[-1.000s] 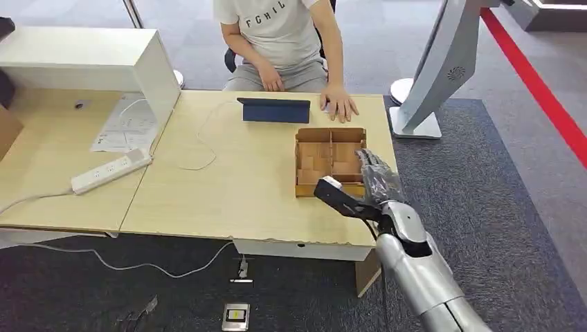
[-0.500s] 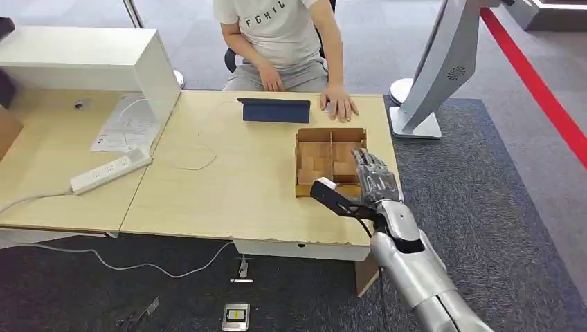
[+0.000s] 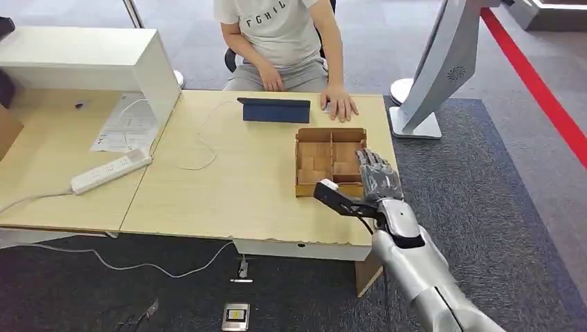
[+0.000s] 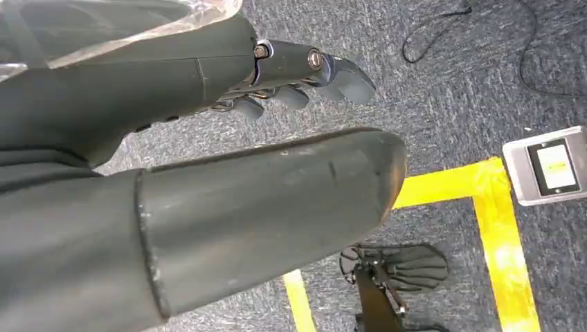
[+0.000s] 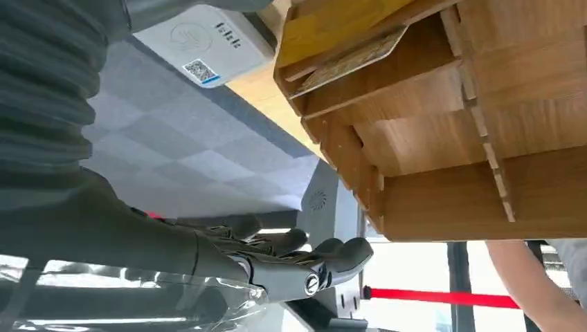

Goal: Pass the card to the sensor for recognition and then transmit it.

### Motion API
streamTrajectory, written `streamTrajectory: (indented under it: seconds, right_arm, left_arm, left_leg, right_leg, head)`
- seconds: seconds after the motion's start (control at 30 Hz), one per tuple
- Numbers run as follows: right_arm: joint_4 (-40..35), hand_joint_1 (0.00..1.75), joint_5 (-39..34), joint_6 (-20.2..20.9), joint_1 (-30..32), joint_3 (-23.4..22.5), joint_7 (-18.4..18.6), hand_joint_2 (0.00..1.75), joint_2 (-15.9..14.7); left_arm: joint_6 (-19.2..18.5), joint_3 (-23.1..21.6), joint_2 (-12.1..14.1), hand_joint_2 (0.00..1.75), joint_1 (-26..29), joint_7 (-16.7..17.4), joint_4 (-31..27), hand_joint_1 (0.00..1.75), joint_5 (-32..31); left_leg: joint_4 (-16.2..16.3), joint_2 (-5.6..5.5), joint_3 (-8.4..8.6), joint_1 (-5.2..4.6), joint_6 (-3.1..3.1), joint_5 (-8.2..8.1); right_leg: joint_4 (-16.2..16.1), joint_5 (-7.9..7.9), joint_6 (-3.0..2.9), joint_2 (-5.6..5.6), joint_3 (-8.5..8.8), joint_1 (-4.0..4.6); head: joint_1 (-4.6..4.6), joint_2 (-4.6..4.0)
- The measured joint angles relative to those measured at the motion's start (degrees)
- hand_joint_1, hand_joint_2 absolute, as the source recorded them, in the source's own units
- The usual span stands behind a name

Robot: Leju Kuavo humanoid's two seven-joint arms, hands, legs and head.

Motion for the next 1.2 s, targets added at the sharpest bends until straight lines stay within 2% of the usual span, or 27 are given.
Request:
streamTrajectory:
  seconds: [0.4, 0.73, 0.97, 1.2]
  right_arm:
    - [3.9, 0.0, 0.0, -0.3, -1.3, 0.4, -1.0, 1.75, -0.1]
    - [5.6, 0.0, -0.1, -0.8, -1.4, 0.6, -1.6, 1.75, 1.1]
    - [6.2, 0.0, -0.2, -1.0, -1.3, 0.9, -1.2, 1.75, 2.4]
    - [7.3, 0.0, 0.4, -1.5, -1.3, 1.2, -0.2, 1.75, 2.4]
  left_arm:
    - [-0.5, -0.2, 0.4, 0.0, -0.2, 0.8, 0.0, 0.0, -0.2]
    - [-0.8, -1.0, 0.9, 0.0, -0.3, 0.9, 0.0, 0.0, -0.2]
    - [-1.1, -1.2, 0.9, 0.0, -0.4, 0.6, 0.0, 0.0, -0.2]
    - [-1.1, -1.3, 0.9, 0.0, -0.4, 0.5, 0.0, 0.0, -0.4]
  left_leg:
    - [0.0, 0.0, 0.0, 0.0, 0.0, 0.0]
    - [0.0, 0.0, 0.0, 0.0, 0.0, 0.0]
    - [0.0, 0.0, 0.0, 0.0, 0.0, 0.0]
    - [0.0, 0.01, 0.01, 0.0, 0.0, 0.0]
  right_leg:
    - [0.0, 0.0, 0.0, 0.0, 0.0, 0.0]
    - [0.0, 0.0, 0.0, 0.0, 0.0, 0.0]
    - [0.0, 0.0, 0.0, 0.0, -0.01, 0.0]
    - [0.0, 0.0, 0.0, 0.0, -0.01, 0.0]
  head:
    - [0.0, -0.02]
    - [-0.02, 0.0]
    - [0.0, -0.02]
    - [0.0, -0.02]
